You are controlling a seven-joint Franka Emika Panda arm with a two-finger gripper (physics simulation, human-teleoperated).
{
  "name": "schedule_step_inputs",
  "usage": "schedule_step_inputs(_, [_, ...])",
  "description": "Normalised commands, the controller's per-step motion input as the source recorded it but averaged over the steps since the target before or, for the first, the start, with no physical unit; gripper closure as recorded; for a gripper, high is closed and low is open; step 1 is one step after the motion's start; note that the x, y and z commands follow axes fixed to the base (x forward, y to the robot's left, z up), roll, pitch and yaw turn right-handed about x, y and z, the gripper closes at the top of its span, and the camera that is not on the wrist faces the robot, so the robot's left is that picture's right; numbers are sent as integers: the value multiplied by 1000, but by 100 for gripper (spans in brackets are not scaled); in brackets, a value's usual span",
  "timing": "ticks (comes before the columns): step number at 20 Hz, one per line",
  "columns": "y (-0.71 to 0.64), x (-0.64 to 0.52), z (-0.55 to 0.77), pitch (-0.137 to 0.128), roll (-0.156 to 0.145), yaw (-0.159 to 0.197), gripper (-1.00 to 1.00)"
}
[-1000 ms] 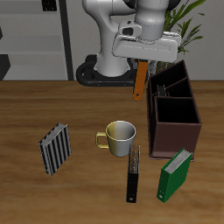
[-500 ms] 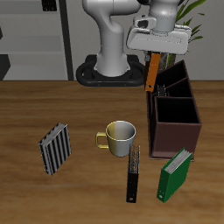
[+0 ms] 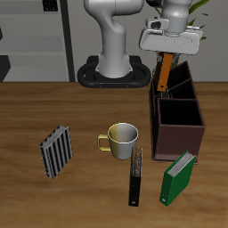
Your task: Place the yellow book into the left desk caddy's front compartment and place the orange book into the left desk caddy's left compartment and place the black book into the left desk caddy's back compartment
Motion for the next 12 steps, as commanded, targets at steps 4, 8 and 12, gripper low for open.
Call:
schedule_step_inputs(4, [341, -444, 12, -31, 68, -17, 100])
schedule_step_inputs(8, [284, -219, -77, -12, 54, 16, 100])
schedule_step_inputs(12, [282, -287, -109, -6, 59, 7, 100])
